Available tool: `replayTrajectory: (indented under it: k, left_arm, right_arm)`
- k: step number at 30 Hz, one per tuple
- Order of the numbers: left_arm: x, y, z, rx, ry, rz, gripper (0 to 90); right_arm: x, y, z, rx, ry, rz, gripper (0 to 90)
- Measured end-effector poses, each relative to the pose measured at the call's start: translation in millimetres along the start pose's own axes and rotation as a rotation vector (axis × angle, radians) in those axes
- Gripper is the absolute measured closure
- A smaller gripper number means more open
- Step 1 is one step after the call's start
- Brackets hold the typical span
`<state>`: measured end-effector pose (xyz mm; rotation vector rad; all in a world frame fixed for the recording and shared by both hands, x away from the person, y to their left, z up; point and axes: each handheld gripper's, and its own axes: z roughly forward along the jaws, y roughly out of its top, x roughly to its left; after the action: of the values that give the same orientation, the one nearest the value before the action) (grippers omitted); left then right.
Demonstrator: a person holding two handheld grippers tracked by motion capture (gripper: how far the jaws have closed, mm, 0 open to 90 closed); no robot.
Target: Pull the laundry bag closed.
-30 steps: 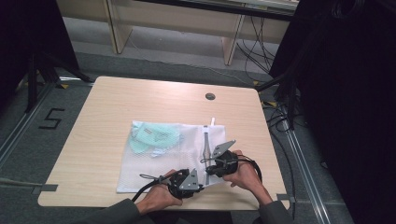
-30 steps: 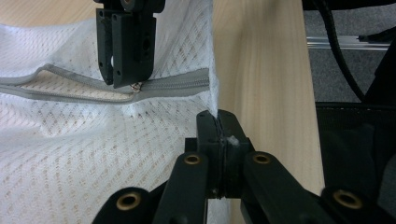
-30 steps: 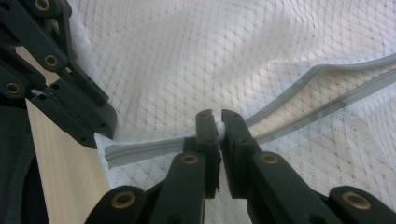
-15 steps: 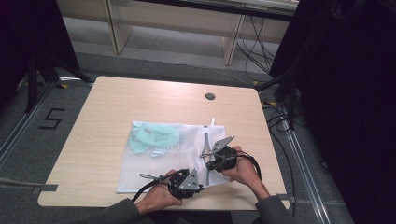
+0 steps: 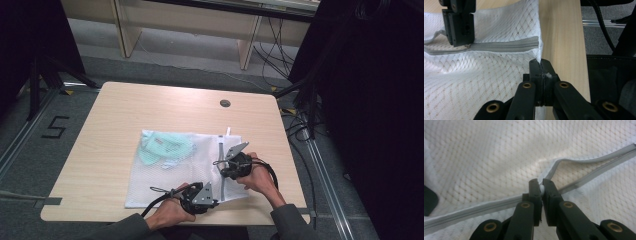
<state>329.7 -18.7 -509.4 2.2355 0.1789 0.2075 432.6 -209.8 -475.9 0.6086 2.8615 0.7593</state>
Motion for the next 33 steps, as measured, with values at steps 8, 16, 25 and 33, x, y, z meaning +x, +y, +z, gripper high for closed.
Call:
replayTrajectory:
  k: [8, 16, 25, 33]
  left_arm:
    - [3.1, -0.9, -1.3, -0.002, 0.0, -0.032, 89.0]
    - [2.7, -0.7, -1.2, -0.001, -0.005, -0.036, 89.0]
    - [5.8, 1.0, -3.9, -0.011, -0.003, -0.043, 89.0]
    - [4.7, 1.6, -3.7, -0.009, -0.009, -0.041, 89.0]
  right_arm:
    - [-9.4, 2.6, 2.7, -0.024, -0.005, -0.005, 86.7]
    - [-16.4, 4.8, 4.5, -0.028, -0.017, -0.004, 86.8]
    - [-19.5, 9.2, 5.8, -0.025, -0.033, 0.018, 86.7]
    - [-25.3, 8.4, 6.6, -0.023, -0.034, 0.021, 86.7]
